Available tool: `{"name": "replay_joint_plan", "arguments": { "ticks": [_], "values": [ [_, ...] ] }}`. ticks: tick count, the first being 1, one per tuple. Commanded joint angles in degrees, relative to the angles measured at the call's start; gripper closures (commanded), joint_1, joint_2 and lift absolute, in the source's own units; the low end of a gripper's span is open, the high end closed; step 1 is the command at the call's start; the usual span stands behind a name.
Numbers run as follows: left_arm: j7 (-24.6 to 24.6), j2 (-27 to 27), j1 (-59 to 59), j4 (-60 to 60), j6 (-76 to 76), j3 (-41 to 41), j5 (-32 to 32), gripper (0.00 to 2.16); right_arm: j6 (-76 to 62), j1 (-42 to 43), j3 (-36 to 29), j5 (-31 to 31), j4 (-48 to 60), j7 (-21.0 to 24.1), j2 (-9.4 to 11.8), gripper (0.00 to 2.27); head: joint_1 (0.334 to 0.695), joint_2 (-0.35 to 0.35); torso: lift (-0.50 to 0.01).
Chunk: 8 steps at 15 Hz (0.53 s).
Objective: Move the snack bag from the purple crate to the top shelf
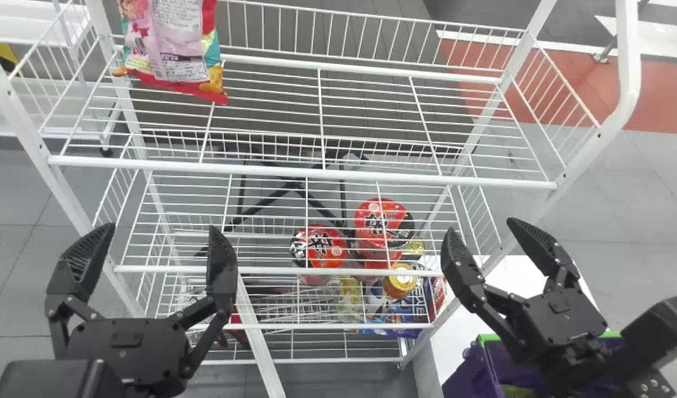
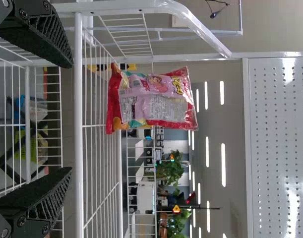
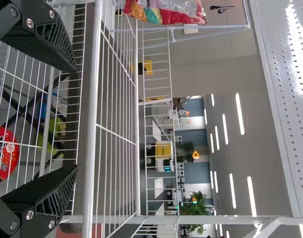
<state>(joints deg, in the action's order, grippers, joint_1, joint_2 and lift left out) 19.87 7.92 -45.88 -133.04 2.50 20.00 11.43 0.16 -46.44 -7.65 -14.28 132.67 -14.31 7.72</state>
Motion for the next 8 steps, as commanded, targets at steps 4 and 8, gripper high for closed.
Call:
{"name": "replay_joint_plan", "arguments": {
  "ticks": [4, 8],
  "values": [
    [0.0, 0.0, 0.0, 0.0, 0.0, 0.0, 0.0, 0.07, 0.0, -0.1, -0.1, -0.1, 0.0, -0.1, 0.2, 0.14, 0.695, -0.163, -0.197],
    [0.4, 0.2, -0.2, -0.1, 0.0, 0.1, 0.0, 0.07, 0.0, -0.3, -0.1, -0.3, 0.2, -1.0, 0.2, 0.14, 0.695, -0.162, -0.213]
  ]
}}
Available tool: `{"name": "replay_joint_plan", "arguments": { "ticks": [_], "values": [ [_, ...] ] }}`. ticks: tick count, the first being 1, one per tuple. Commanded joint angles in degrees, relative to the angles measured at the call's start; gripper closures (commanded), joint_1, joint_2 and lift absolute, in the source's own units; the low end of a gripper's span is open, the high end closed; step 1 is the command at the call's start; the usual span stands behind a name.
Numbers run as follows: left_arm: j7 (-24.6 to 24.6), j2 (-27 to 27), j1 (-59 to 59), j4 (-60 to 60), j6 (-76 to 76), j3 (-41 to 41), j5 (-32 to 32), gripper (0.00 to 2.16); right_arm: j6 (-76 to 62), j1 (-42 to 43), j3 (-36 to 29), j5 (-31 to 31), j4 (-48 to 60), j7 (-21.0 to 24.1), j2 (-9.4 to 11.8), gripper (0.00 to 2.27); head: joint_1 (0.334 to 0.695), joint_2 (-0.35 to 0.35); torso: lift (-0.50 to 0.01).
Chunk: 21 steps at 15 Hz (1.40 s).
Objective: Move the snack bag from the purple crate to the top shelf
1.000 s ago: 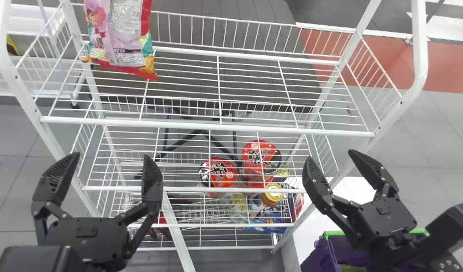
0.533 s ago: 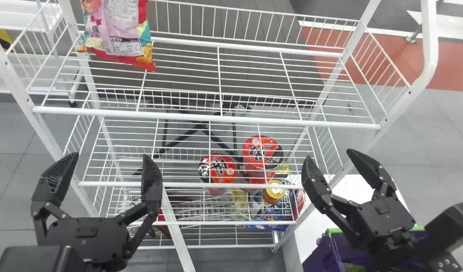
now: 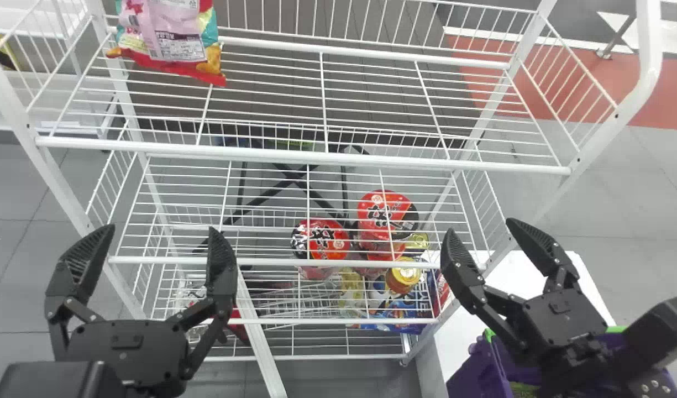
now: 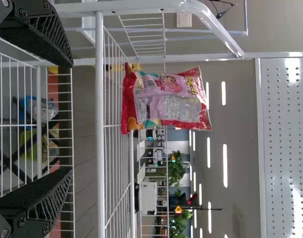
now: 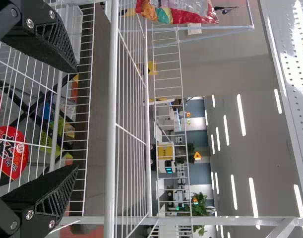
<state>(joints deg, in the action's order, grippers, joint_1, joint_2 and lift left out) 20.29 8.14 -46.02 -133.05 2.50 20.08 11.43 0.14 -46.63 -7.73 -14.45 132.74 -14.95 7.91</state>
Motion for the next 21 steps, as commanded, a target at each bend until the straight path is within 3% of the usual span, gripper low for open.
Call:
{"name": "replay_joint_plan", "arguments": {
  "ticks": [1, 21],
  "values": [
    [0.0, 0.0, 0.0, -0.1, 0.0, 0.0, 0.0, 0.07, 0.0, -0.2, 0.0, -0.1, 0.2, -0.3, 0.0, 0.14, 0.695, -0.159, -0.217],
    [0.5, 0.1, 0.1, 0.4, 0.2, 0.3, 0.1, 0.07, 0.7, 0.0, -1.5, -0.8, 0.1, 0.7, -0.5, 0.14, 0.695, -0.186, -0.296]
  ]
}}
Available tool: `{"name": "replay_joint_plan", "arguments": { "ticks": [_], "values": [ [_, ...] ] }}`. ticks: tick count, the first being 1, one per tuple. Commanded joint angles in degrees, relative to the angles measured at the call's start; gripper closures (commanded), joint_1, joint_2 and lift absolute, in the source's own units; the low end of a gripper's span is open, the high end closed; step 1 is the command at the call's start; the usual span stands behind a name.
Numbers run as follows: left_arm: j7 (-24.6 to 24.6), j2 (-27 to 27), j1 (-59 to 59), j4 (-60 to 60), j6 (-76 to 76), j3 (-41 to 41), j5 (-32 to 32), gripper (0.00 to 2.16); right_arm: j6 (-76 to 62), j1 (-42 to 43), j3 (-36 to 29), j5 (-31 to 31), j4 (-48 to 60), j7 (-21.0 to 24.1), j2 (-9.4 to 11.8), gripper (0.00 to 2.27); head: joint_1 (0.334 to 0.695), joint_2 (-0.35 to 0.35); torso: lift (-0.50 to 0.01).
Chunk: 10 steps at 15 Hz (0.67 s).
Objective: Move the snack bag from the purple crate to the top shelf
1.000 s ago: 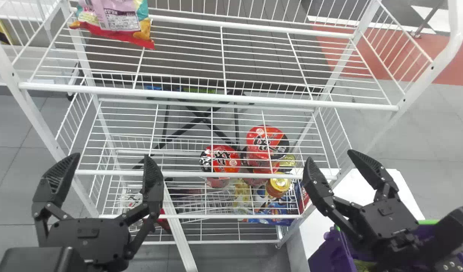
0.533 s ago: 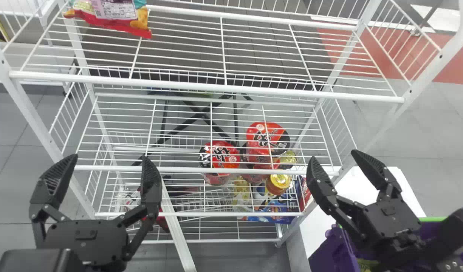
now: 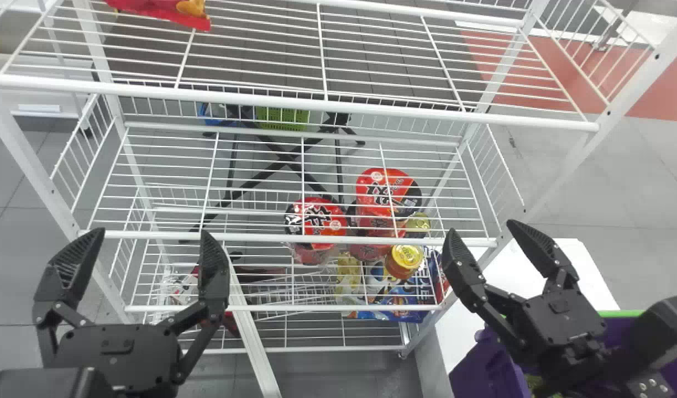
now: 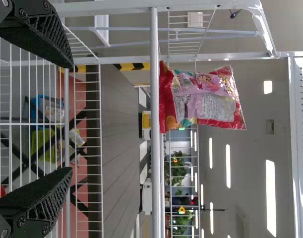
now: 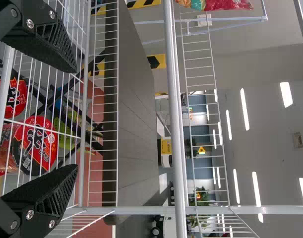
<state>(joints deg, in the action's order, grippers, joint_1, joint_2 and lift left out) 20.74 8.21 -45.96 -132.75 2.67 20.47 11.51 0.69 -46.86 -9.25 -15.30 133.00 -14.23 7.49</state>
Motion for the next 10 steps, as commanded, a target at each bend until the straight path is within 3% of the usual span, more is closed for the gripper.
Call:
{"name": "replay_joint_plan", "arguments": {
  "ticks": [1, 10],
  "values": [
    [0.0, 0.1, 0.0, 0.2, 0.0, -0.1, 0.0, 0.07, 0.2, 0.3, 0.1, 0.0, -0.3, 0.0, -0.2, 0.14, 0.695, -0.186, -0.300],
    [-0.1, 0.1, 0.2, 0.3, 0.0, -0.2, 0.0, 0.08, 0.5, 0.4, 0.1, 0.1, -0.3, 0.0, -0.3, 0.14, 0.695, -0.184, -0.336]
  ]
}}
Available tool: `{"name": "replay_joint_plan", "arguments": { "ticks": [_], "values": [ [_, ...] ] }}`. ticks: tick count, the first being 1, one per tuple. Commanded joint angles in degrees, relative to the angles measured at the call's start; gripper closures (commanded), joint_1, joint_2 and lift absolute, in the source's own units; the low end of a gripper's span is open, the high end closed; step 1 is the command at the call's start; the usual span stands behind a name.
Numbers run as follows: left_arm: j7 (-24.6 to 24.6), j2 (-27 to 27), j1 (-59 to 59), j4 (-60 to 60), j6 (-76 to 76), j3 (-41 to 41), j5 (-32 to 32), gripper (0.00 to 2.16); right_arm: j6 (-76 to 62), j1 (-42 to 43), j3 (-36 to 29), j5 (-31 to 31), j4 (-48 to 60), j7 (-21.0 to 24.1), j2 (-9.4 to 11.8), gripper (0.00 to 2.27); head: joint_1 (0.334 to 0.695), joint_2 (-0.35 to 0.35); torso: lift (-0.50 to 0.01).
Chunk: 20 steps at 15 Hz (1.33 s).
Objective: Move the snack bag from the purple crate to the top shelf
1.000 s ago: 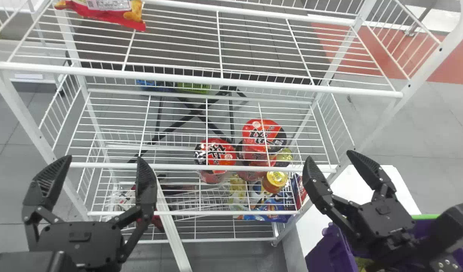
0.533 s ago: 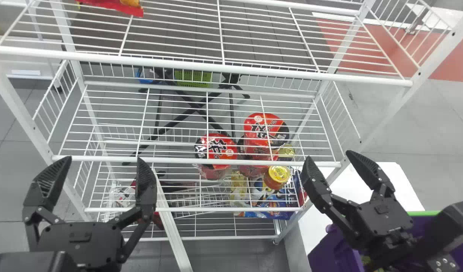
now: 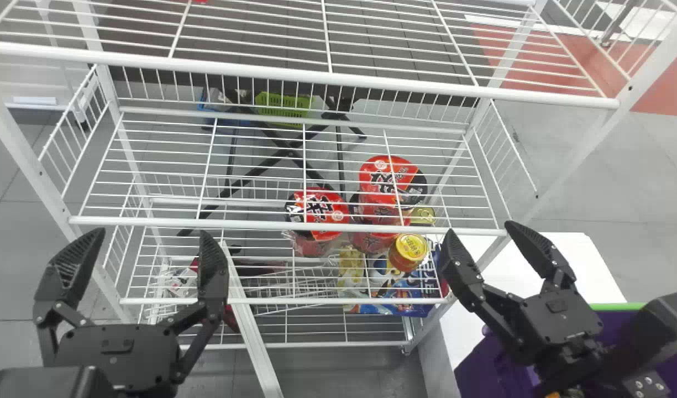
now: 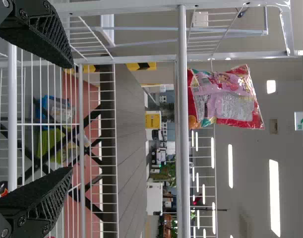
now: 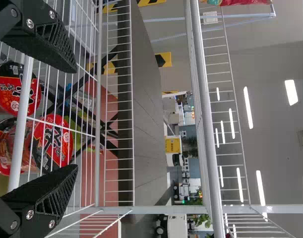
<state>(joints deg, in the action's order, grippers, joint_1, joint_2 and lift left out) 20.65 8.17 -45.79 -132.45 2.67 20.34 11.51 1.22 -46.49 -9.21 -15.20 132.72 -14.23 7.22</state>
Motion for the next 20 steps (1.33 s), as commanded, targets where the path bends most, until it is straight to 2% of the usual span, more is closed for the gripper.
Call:
{"name": "replay_joint_plan", "arguments": {
  "ticks": [1, 20],
  "values": [
    [0.1, 0.1, 0.0, 0.0, 0.0, 0.1, 0.0, 0.08, 0.0, 0.0, 0.1, 0.0, 0.0, 0.0, 0.0, 0.14, 0.695, -0.185, -0.340],
    [0.4, 0.2, -0.1, -0.4, -0.4, 0.1, -0.1, 0.08, 0.0, -0.2, 0.0, 0.1, 0.6, 0.1, 0.0, 0.15, 0.695, -0.182, -0.415]
  ]
}}
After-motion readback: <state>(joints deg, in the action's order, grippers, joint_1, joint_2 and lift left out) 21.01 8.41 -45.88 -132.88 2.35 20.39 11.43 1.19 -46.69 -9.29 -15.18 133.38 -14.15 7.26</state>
